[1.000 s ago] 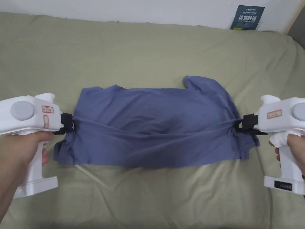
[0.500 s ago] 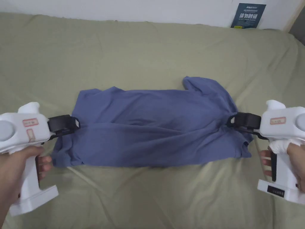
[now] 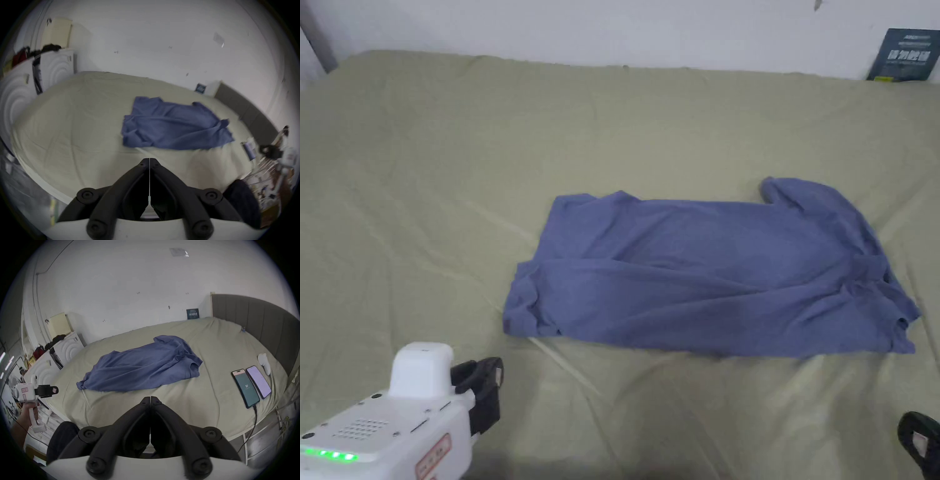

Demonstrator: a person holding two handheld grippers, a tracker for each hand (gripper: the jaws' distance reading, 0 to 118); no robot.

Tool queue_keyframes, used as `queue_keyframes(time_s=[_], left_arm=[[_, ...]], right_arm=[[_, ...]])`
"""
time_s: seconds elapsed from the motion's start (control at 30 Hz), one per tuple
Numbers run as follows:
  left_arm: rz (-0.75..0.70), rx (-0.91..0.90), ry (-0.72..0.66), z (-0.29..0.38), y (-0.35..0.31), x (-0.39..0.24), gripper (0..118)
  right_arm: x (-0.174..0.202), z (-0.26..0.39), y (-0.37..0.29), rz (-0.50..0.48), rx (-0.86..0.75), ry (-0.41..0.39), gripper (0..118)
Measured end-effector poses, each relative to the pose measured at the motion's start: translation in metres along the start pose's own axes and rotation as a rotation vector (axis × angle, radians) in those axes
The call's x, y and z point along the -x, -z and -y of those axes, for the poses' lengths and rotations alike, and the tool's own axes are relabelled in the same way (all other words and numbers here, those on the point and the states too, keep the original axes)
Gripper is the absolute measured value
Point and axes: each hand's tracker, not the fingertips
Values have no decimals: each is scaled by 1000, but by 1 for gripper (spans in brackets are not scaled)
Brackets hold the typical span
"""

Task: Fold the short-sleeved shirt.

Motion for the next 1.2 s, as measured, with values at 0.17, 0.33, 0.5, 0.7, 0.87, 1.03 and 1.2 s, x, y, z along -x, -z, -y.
queue_keyframes(time_s=[0.17,0.33,0.5,0.7,0.87,1.03,1.2], left_arm=[[19,51,-41,-11,42,8,0],[9,89,-59,-37,98,17,75],[-70,159,-27,-49,156,23,97],[-89,196,56,-46,167,1,3],[-29,194,-57,-50,168,17,2],[-25,205,-28,-53,165,20,2],[-31,209,-41,-56,163,21,2]], right_arm=[[7,-1,-6,12,-9,-53,0],[-2,-3,2,-2,6,-41,0],[-9,-3,9,8,35,-4,0],[-13,-8,21,59,77,6,0],[-45,-28,75,199,81,-4,55],[-77,-62,156,192,149,23,118],[-112,-66,245,303,327,25,98]])
